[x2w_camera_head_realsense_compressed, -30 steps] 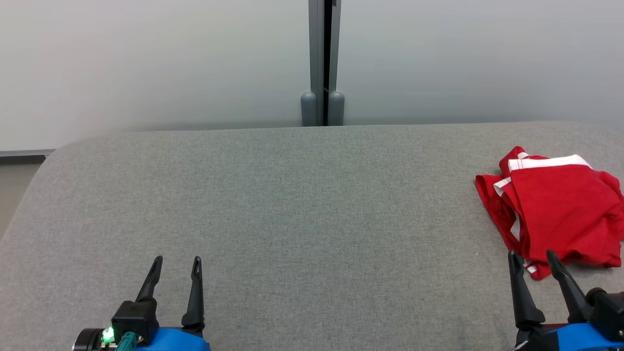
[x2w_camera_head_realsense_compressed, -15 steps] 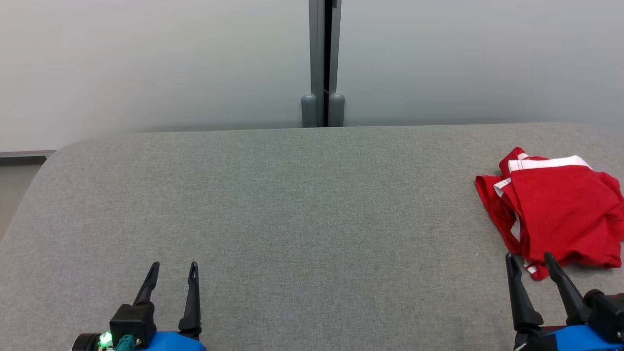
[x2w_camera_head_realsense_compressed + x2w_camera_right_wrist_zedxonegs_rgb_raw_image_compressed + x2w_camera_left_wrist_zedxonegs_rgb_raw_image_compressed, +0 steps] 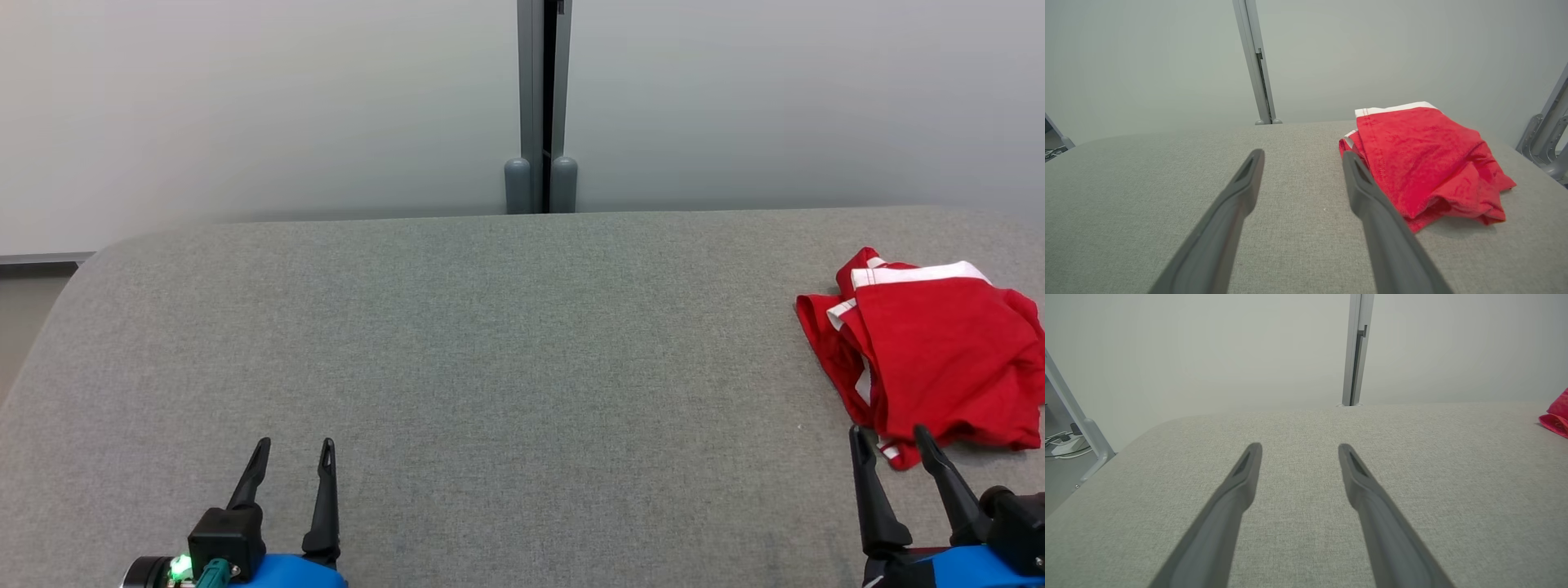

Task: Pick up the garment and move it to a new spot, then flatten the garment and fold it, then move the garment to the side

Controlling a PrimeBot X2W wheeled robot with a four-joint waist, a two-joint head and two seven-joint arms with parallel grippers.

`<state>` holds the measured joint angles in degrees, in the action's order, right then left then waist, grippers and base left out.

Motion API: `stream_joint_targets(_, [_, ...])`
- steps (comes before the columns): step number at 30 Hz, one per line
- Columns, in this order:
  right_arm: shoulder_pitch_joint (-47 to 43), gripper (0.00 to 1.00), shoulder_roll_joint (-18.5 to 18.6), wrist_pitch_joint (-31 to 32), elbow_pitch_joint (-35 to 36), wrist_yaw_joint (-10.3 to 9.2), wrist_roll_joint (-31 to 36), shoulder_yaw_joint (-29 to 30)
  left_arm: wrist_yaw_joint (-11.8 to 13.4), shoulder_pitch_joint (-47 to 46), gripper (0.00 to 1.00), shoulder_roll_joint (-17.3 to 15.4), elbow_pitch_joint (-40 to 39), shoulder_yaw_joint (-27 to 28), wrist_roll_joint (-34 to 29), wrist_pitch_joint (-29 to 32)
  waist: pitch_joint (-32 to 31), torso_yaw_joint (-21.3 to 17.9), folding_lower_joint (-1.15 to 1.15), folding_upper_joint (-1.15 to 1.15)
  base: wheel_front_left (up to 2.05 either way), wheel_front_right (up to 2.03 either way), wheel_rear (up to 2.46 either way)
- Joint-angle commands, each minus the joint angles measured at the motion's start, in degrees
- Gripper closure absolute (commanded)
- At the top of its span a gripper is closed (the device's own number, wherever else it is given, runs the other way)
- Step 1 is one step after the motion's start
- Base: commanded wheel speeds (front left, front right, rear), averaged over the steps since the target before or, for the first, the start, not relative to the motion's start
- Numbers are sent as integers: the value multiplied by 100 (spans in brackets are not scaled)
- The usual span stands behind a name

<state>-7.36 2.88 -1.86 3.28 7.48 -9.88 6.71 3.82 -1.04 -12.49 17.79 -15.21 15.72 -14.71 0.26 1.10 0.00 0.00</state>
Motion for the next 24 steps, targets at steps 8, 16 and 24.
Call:
stream_joint_targets(8, [-6, 100, -13, 5, -107, 0, -73, -3, -9, 30, 100, 29, 117, -36, 42, 5, -7, 11, 0, 0, 0, 0, 0])
stream_joint_targets(16, [146, 100, -20, 100, -325, 0, -888, 2, -121, -9, 100, 135, 115, 194, 802, 229, -7, 4, 0, 0, 0, 0, 0])
stream_joint_targets(24, [282, 100, -16, 177, -469, 0, -1715, -6, -236, -72, 100, 228, 51, 415, 1571, 439, -7, -4, 0, 0, 0, 0, 0])
